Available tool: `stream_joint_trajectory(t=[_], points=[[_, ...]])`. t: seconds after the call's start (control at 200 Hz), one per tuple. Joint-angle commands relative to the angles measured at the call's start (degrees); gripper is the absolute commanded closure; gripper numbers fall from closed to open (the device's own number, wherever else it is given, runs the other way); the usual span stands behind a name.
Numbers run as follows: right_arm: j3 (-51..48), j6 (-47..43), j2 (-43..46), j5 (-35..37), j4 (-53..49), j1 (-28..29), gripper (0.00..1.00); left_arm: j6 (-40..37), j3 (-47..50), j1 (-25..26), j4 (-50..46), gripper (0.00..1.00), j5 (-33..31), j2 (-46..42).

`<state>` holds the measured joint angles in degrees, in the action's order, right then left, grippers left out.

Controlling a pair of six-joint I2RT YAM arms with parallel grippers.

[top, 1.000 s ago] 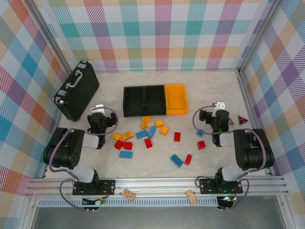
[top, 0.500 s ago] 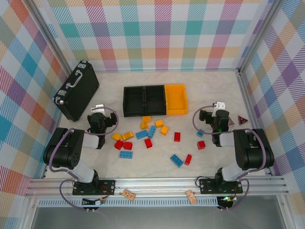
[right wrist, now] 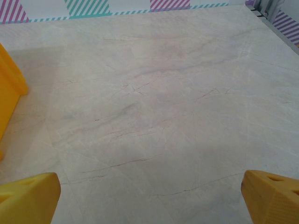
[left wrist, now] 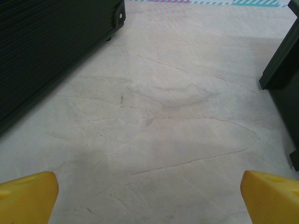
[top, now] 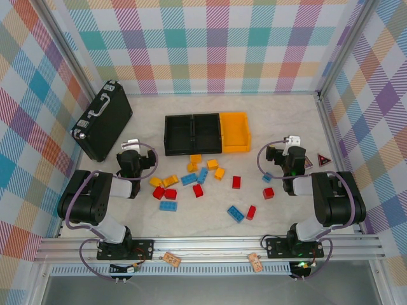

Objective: Sort the legos into containers by color
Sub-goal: Pick up the lego from the bottom-right of the table.

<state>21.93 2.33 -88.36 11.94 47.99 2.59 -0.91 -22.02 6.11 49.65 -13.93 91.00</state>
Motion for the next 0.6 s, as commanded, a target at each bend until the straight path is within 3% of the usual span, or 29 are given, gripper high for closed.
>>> stream_joint_trajectory(t=[0.0,0.21,0.275,0.43,0.595], points=[[0.22,0.31,0.47,0.45,2.65,0.3,0.01,0.1,-0.99,-0.56,0.5,0.0,1.02,-0.72],[-0.53,-1.36,4.22,-1.59,1.64,0.74,0.01,-0.01,-8.65,-0.43,-19.79,0.0,0.07,-9.72],[2.18,-0.14,9.46,1.04,-8.18,0.88,0.01,1.02,-9.87,-0.4,-22.8,0.0,-0.39,-12.63],[8.68,2.4,17.43,-1.72,-25.09,0.85,0.01,8.4,-15.24,-0.38,-34.02,0.0,-0.32,-17.84],[15.85,19.47,25.09,-4.68,-47.0,0.75,0.01,25.37,-17.62,-0.46,-44.14,0.0,2.33,-23.25]])
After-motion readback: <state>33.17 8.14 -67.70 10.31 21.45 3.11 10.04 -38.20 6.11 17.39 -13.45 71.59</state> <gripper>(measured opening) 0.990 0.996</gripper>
